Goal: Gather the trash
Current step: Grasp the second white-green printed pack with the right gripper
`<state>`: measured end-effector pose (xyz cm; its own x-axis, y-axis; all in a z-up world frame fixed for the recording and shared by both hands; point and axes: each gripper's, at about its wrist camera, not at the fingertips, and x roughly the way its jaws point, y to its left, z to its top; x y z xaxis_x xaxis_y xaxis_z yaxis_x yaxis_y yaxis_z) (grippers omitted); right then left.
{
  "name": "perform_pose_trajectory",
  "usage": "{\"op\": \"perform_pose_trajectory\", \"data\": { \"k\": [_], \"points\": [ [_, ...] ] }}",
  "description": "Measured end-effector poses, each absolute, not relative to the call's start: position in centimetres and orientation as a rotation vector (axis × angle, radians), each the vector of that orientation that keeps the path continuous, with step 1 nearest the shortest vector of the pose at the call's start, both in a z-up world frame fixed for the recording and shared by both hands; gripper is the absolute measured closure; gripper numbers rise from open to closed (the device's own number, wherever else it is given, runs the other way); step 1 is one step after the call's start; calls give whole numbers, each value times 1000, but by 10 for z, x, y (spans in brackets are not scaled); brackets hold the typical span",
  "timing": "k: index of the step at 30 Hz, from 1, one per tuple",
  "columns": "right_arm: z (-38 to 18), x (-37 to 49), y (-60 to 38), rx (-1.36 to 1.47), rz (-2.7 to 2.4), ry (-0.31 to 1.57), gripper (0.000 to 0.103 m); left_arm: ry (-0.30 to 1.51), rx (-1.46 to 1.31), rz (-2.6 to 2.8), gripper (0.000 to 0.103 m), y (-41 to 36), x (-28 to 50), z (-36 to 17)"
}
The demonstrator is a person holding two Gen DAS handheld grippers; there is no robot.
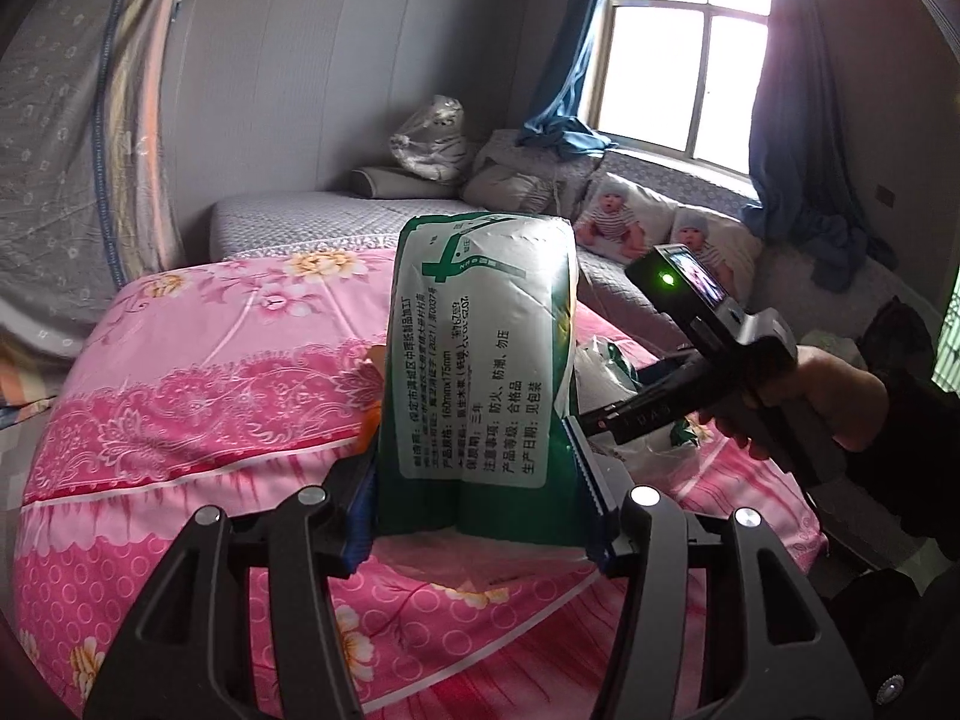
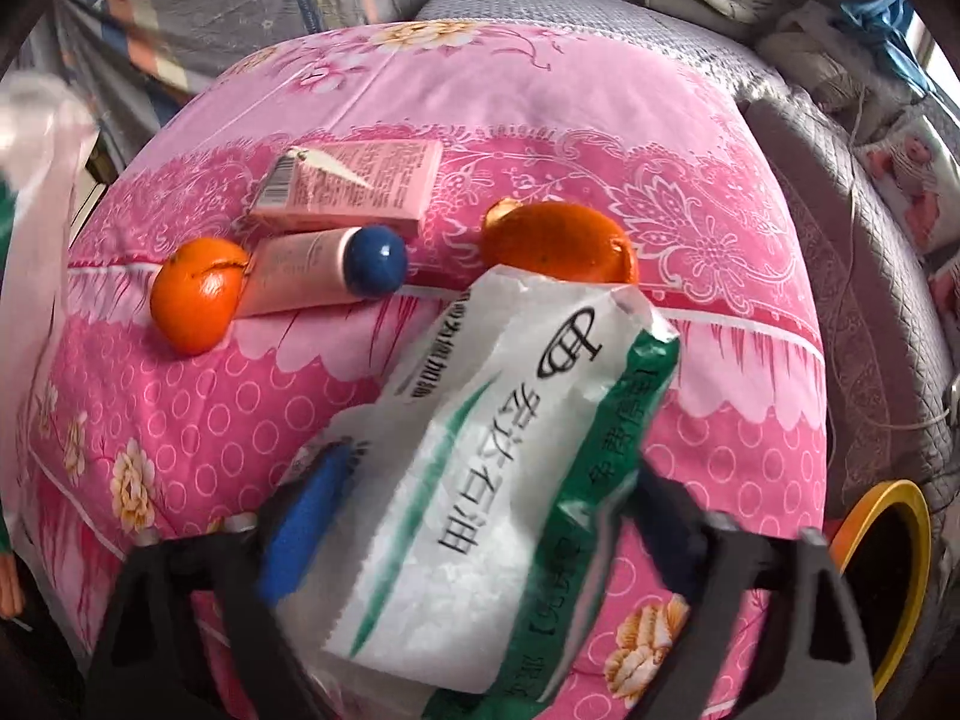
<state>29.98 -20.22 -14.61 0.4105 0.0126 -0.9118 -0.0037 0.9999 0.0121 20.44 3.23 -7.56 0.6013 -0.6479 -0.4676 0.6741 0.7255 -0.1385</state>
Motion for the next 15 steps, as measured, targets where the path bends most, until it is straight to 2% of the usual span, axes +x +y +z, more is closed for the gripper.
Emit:
{"op": "perform_pose_trajectory", "data": {
  "k": [3,4,15],
  "points": [
    [-139,293,-207,7,18,1102,64,513,46,-744,52,33,202,-72],
    [-135,290,-212,36,35,1092,69,510,40,-741,52,33,200,-70],
    [-82,231,-238,180,173,916,72,455,27,-652,52,12,179,-39]
  ]
}}
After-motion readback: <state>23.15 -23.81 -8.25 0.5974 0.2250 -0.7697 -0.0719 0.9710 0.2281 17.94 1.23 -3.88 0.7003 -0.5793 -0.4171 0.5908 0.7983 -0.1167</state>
